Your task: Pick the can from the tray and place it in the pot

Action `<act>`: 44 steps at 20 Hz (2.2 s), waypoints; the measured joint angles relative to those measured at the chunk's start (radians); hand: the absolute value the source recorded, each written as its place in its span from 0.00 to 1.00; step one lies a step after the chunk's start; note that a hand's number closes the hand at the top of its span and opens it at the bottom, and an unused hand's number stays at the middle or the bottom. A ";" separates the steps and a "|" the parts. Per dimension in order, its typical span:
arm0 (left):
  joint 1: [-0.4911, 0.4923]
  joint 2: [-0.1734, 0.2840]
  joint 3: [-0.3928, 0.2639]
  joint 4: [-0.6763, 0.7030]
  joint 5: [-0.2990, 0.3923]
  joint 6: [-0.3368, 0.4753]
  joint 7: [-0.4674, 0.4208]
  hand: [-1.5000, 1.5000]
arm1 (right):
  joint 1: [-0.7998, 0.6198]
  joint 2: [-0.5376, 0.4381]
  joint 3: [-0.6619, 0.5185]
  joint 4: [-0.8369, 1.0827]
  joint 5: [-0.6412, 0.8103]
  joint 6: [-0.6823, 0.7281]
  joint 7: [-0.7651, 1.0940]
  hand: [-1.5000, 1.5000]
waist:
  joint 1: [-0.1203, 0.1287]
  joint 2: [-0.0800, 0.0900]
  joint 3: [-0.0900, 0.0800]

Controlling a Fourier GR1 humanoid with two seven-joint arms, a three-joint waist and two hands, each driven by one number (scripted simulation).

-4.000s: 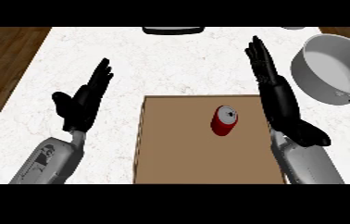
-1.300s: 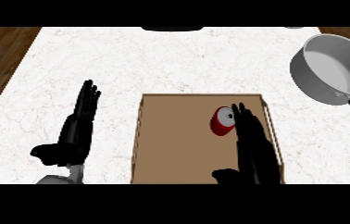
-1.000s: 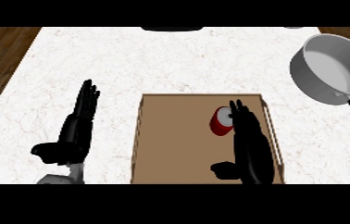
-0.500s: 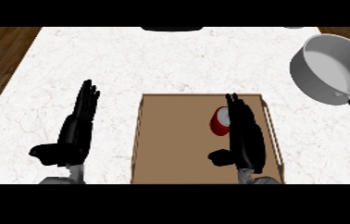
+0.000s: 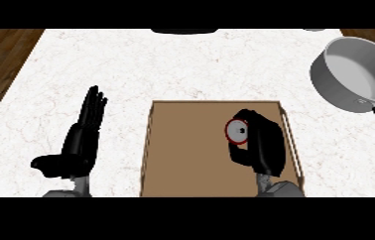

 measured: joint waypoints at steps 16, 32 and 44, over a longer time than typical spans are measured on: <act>-0.022 -0.028 -0.014 0.012 -0.035 -0.017 0.002 0.50 | -0.603 0.004 -0.271 0.637 -0.063 0.141 0.118 1.00 | 0.046 0.016 0.001; -0.003 -0.030 0.019 0.002 -0.034 -0.019 0.011 0.50 | -0.840 -0.009 -0.228 0.658 0.211 0.007 0.420 1.00 | 0.003 0.001 0.001; -0.007 -0.036 0.031 -0.013 -0.046 -0.020 0.032 0.50 | -0.709 -0.177 -0.332 0.477 0.221 0.066 0.443 1.00 | -0.003 0.001 0.001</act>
